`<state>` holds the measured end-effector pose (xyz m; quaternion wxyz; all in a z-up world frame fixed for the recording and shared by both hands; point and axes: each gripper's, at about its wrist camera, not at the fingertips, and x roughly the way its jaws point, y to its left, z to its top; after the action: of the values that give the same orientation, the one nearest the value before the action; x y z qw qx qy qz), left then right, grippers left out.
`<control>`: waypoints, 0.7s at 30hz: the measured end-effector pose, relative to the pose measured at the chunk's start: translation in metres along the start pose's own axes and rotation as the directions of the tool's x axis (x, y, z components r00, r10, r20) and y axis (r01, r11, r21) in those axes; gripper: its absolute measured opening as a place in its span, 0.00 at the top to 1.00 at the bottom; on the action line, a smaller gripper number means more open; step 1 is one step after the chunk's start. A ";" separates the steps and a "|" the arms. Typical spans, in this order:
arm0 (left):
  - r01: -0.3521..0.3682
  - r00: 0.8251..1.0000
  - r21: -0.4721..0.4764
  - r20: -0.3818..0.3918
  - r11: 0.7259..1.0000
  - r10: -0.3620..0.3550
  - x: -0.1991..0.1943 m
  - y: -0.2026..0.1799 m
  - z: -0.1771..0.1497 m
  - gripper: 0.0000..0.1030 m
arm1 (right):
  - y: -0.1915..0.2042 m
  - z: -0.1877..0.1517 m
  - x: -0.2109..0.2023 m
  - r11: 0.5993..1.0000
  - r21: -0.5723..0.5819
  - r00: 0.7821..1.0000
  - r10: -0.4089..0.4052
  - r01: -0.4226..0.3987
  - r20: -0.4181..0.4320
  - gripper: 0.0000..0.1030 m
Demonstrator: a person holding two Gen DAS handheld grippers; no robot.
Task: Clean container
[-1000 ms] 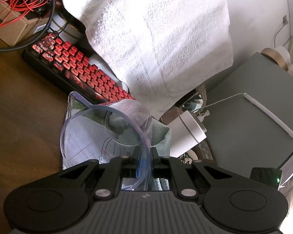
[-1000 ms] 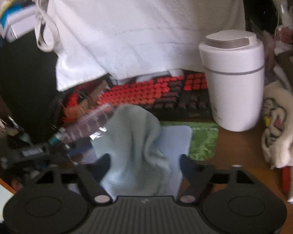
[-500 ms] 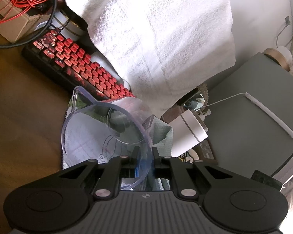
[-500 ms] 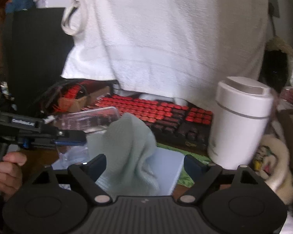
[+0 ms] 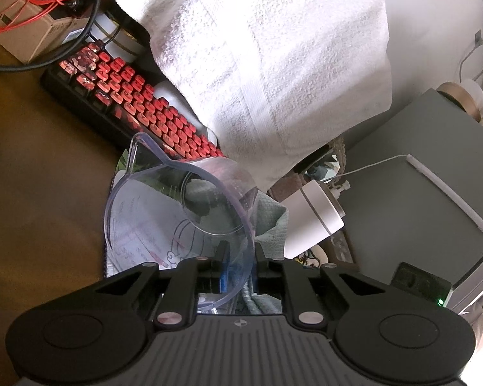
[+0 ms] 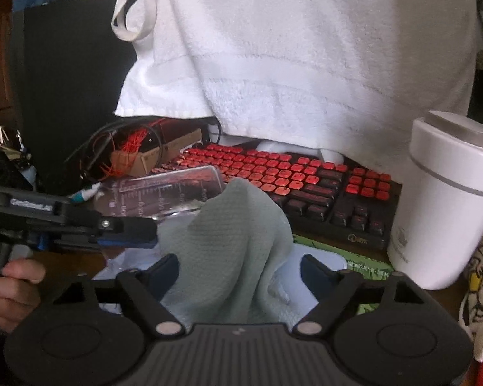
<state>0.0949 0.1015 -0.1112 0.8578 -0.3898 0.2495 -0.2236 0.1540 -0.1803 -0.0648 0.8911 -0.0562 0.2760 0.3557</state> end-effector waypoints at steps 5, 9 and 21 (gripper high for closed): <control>-0.001 1.000 -0.008 -0.005 1.000 0.001 0.000 0.001 0.001 0.87 | -0.012 0.001 0.018 0.992 0.101 0.996 0.076 -0.072 -0.044 0.67; 0.000 1.000 -0.010 -0.004 1.000 0.000 0.001 0.002 0.001 0.87 | -0.018 -0.002 0.015 0.988 0.140 0.998 0.069 -0.066 -0.014 0.86; 0.007 1.000 -0.021 -0.006 1.000 -0.007 0.000 0.004 0.001 0.86 | -0.023 0.001 -0.015 0.974 0.199 0.987 0.083 -0.110 0.138 0.87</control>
<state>0.0966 0.1045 -0.1136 0.8522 -0.3988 0.2531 -0.2252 0.1607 -0.2056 -0.0585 0.8898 0.0731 0.2555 0.3711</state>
